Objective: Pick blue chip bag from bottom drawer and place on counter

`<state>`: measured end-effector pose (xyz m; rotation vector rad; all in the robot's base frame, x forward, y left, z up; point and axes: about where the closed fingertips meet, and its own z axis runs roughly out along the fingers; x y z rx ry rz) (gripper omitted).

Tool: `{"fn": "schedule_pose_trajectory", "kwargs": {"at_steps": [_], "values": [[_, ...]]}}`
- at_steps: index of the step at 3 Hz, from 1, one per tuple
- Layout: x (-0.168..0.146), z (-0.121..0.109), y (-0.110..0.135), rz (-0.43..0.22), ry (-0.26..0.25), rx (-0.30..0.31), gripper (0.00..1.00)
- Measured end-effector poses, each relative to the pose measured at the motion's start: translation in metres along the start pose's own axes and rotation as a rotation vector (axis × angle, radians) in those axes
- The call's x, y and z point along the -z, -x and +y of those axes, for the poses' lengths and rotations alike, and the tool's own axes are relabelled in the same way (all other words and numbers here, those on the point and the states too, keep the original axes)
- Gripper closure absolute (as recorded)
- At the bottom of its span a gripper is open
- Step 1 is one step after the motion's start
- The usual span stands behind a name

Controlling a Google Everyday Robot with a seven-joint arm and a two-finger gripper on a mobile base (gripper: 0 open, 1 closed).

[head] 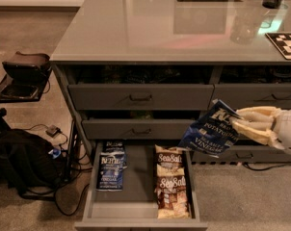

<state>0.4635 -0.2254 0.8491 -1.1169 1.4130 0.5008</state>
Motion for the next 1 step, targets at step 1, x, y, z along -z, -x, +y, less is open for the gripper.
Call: {"fn": "schedule_pose_trajectory", "kwargs": {"at_steps": [1], "values": [[0.0091, -0.0077, 0.0180, -0.001, -0.028, -0.019, 1.00]]}}
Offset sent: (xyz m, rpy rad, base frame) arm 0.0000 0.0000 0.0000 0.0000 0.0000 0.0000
